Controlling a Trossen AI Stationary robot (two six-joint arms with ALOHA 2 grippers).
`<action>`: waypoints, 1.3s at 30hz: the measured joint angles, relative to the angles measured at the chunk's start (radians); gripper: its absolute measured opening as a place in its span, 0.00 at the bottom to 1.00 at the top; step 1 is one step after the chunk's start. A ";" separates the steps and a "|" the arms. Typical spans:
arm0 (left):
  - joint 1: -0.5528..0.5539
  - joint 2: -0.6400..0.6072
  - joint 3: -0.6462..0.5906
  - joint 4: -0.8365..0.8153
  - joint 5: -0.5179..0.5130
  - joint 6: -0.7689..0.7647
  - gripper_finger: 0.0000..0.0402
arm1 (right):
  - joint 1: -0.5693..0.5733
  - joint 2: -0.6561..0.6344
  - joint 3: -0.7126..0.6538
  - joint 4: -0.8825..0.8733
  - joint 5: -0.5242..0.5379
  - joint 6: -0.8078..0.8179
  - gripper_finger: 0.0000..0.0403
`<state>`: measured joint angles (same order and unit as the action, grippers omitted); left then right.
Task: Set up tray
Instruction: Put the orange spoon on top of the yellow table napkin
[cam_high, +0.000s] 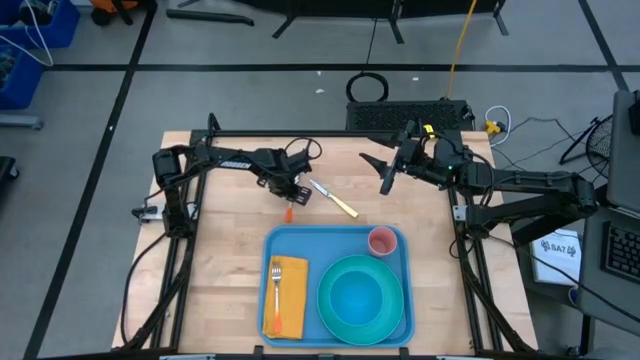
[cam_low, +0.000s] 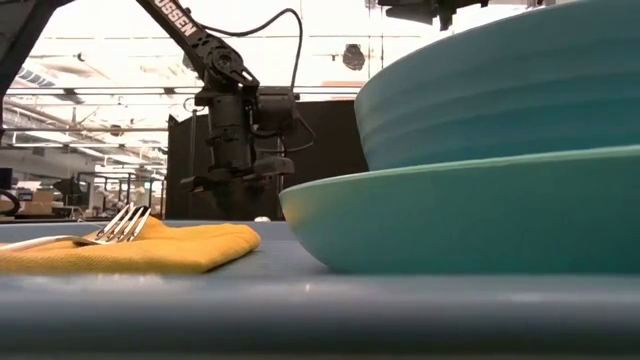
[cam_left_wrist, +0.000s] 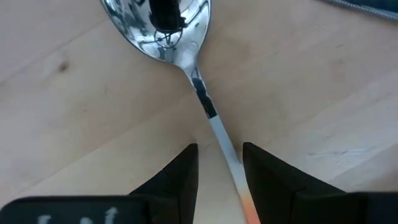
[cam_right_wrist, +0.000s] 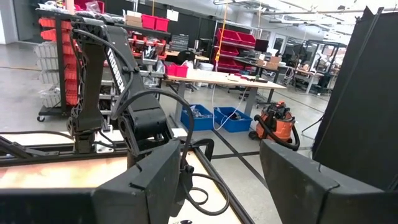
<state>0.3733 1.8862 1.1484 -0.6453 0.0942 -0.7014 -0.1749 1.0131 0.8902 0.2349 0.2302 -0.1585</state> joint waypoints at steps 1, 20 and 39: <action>0.000 0.000 0.000 -0.001 0.004 0.008 0.31 | 0.000 0.000 0.000 0.000 0.000 0.000 0.53; -0.015 -0.015 -0.004 0.000 0.038 0.074 0.02 | 0.000 0.000 0.000 0.000 0.000 0.001 0.53; -0.223 -0.285 -0.004 -0.108 -0.013 -0.074 0.02 | 0.000 0.000 0.000 0.000 0.001 0.001 0.53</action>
<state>0.1507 1.6016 1.1446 -0.7528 0.0809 -0.7755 -0.1749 1.0130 0.8902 0.2352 0.2308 -0.1574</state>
